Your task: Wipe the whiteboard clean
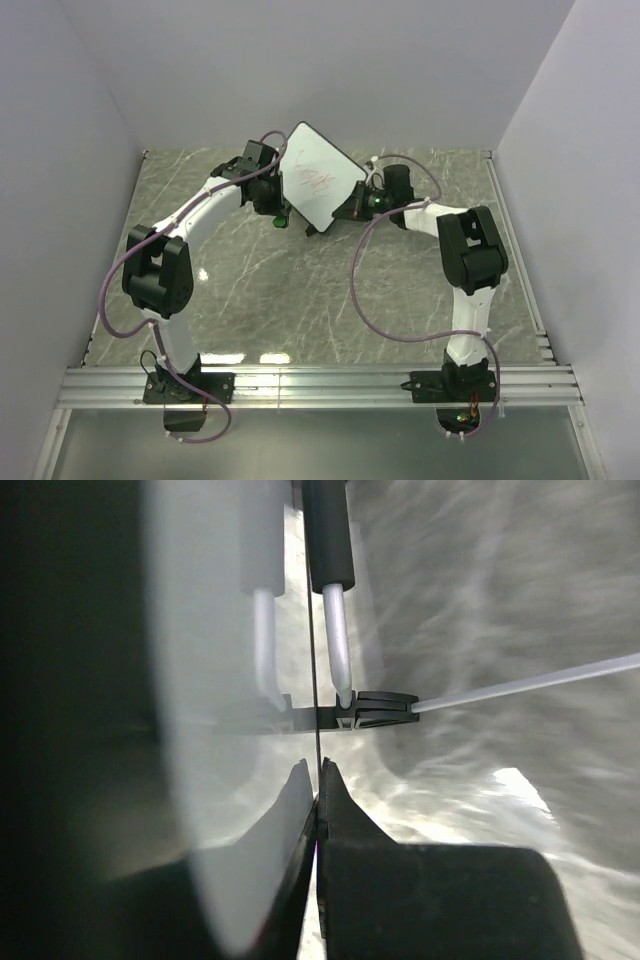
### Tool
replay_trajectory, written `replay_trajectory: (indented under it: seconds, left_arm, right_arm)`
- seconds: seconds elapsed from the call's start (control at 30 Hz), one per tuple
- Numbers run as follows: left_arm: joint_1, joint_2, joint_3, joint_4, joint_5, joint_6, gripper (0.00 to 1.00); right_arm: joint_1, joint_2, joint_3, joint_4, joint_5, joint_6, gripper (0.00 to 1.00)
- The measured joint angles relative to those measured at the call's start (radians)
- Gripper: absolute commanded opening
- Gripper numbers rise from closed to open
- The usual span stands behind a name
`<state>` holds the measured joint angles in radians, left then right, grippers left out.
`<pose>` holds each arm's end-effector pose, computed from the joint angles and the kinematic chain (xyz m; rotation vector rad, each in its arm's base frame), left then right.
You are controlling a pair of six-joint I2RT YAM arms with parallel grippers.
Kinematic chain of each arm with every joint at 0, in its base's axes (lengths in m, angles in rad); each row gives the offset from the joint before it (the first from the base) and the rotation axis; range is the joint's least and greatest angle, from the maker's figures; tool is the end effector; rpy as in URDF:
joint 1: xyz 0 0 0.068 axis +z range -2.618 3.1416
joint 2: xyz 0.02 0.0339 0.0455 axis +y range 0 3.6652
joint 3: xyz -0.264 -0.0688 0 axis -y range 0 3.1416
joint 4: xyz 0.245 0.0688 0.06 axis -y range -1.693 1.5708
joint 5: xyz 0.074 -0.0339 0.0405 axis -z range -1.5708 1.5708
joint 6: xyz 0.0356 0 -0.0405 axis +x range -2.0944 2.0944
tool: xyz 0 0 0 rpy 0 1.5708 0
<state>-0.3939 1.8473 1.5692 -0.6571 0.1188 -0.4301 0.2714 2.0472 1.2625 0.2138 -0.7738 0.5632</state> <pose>0.3761 -0.1609 0.2699 0.0037 2.5648 -0.4775 0.4177 0.1421 0.1637 -0.1637 2.2360 1.2996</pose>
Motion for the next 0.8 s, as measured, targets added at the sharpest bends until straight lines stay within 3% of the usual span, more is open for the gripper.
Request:
replay_trajectory:
  seconds: [0.47,0.8]
  left_arm:
    - [-0.003,0.064,0.046,0.071,0.027,0.000,0.00]
    - [-0.076,0.115,0.028,0.225,0.107,0.009,0.00]
  right_arm:
    - [0.062,-0.075,-0.130,-0.031,-0.113,-0.090,0.00]
    - [0.069,-0.076,-0.088,-0.157,-0.156,-0.152,0.00]
